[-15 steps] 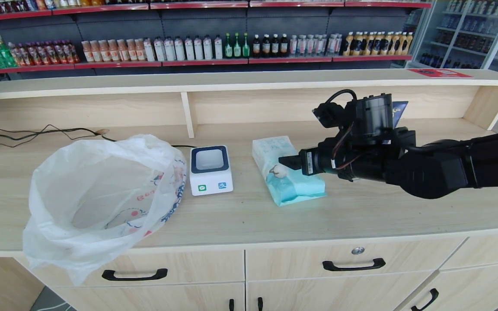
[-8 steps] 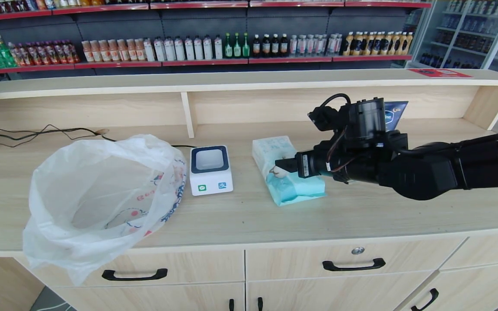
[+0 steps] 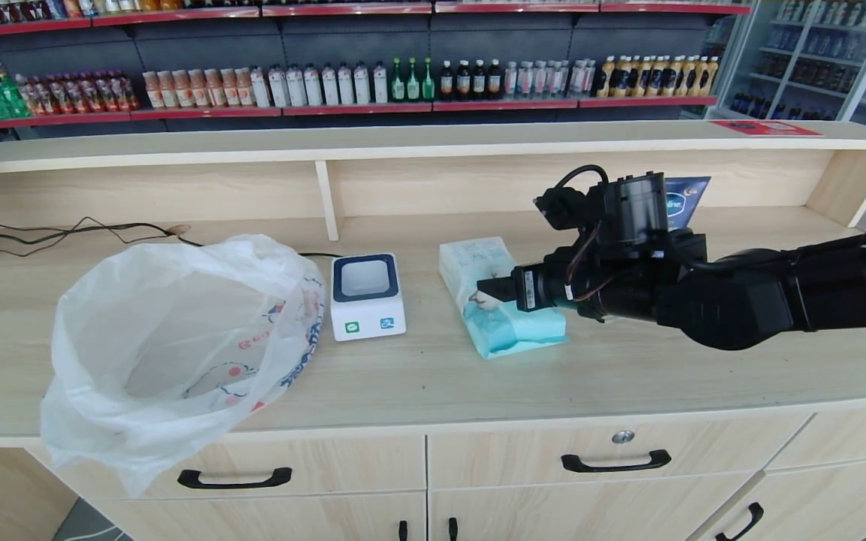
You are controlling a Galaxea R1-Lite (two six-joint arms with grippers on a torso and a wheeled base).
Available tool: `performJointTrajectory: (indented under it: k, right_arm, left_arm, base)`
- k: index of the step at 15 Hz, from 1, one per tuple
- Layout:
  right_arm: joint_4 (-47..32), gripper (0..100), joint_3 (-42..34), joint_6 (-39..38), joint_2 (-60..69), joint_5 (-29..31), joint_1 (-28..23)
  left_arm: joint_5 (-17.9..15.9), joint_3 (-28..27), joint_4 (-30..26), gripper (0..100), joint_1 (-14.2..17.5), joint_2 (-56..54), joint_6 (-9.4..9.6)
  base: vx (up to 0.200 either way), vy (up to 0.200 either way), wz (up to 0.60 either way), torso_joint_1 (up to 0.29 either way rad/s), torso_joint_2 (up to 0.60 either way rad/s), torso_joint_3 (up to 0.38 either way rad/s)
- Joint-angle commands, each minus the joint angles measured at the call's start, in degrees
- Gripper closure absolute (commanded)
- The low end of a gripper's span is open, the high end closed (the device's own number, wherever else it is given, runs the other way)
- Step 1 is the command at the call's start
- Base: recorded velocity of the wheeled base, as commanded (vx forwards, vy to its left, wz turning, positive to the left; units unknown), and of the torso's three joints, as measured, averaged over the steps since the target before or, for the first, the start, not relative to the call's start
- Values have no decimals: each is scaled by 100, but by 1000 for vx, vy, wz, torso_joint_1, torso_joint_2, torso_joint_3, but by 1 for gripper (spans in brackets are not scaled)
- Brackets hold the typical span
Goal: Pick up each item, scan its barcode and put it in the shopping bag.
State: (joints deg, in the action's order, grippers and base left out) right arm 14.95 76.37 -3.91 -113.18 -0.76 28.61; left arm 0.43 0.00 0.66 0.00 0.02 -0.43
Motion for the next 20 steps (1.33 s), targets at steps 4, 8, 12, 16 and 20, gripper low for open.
performJointTrajectory:
  k: [4,8,12,16,20]
  right_arm:
    - [0,0,27,13,15,67,-13]
    - [-9,0,0,49,-47,120,-22]
    - [-9,0,27,268,-108,102,-49]
    - [0,0,-123,339,-82,-39,-40]
    - [-18,0,-448,462,24,-250,-31]
  left_arm:
    - [1,0,4,100,0,6,-1]
    - [1,0,4,100,0,6,-1]
    - [1,0,4,100,0,6,-1]
    - [1,0,4,100,0,6,-10]
    - [1,0,4,100,0,6,-10]
  base:
    - [0,50,0,-2,-1,1]
    - [0,0,0,0,0,0]
    - [0,0,0,0,0,0]
    - [0,0,0,0,0,0]
    - [0,0,0,0,0,0]
